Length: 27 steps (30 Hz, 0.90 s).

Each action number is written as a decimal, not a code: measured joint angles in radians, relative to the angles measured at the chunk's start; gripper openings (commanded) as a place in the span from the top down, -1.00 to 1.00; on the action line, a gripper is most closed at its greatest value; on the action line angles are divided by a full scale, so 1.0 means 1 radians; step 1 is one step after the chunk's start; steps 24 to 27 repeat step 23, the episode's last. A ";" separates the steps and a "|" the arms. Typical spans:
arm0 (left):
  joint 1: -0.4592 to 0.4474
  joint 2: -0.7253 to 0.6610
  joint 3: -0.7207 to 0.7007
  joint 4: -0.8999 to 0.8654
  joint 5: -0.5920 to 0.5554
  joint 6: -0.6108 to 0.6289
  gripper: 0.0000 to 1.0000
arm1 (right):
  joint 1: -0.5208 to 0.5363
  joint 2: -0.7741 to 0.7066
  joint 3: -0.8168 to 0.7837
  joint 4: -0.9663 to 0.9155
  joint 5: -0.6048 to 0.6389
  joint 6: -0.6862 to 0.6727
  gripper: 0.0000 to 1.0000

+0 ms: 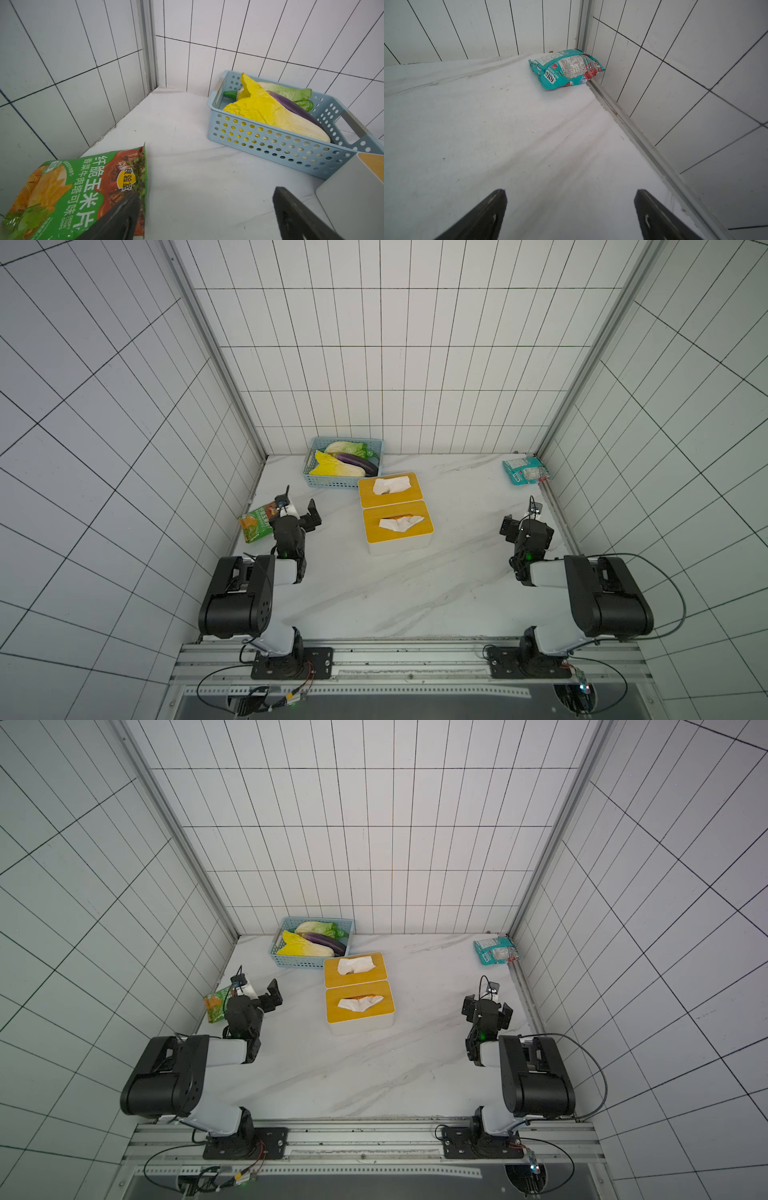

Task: Put the tissue paper into the tissue box
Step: Reset both arms

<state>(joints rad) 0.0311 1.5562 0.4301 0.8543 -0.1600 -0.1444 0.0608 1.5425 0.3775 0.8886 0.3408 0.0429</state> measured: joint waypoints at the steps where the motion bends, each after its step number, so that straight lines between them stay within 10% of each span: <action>1: -0.006 0.000 0.005 -0.009 0.000 0.005 -0.96 | -0.002 0.000 0.000 -0.004 -0.005 0.002 -0.98; 27: -0.016 0.000 0.006 -0.093 -0.004 0.022 -0.96 | -0.003 0.000 0.000 -0.011 -0.013 0.007 -0.98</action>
